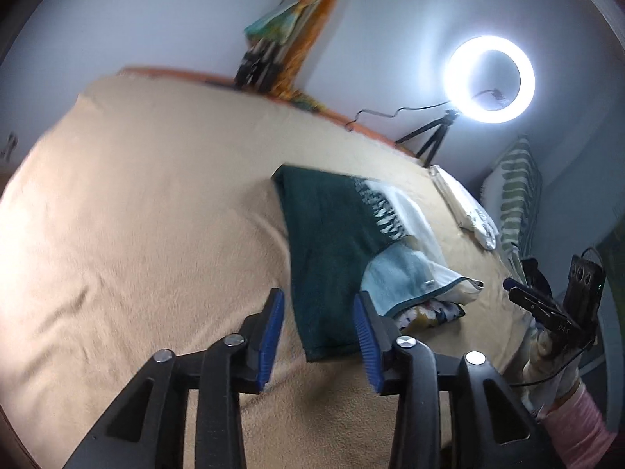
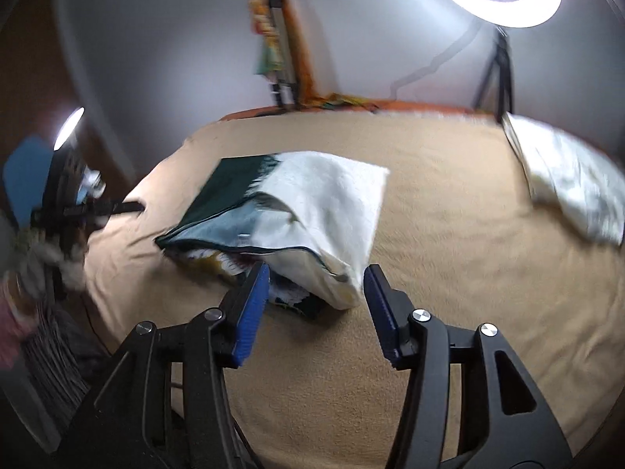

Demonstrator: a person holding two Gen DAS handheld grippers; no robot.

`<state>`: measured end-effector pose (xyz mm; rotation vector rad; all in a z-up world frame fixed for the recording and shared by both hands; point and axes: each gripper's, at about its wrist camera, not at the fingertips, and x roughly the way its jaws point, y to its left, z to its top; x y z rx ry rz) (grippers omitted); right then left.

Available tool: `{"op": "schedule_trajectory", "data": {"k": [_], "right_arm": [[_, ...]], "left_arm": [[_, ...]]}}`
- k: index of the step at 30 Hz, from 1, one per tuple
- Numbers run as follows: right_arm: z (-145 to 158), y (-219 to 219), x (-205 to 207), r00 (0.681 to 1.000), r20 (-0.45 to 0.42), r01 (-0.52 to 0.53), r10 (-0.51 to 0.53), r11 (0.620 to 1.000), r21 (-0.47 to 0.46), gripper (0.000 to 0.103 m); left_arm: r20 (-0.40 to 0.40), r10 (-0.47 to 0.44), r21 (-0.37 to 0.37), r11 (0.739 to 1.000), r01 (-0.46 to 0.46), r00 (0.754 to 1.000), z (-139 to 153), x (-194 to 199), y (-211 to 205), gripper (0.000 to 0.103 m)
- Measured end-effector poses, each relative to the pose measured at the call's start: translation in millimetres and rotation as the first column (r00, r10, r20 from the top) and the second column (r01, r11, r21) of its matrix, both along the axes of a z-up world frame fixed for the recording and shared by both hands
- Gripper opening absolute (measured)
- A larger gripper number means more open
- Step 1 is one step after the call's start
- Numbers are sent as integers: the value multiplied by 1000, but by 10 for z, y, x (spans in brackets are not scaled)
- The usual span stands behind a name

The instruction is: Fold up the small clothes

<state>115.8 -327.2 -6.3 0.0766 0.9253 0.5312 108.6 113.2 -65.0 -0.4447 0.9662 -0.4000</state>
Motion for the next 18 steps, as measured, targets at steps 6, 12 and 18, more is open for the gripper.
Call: {"op": "schedule_trajectory", "data": {"k": [6,12,18], "right_arm": [[-563,-404,306,938,-310,231,-155,947,224,53],[-769,-679,334,882,-434,361,-181,852,379,53],[-932,-631,404,835,-526,405,-160,826,392,53]], "left_arm": [[-148,5,-119,993,-22,989,-337,97,-46,42],[-170,-32,-135,991,9,985,-413,124,-172,14],[-158,-28,-103,995,11,987,-406,149,-175,1]]}}
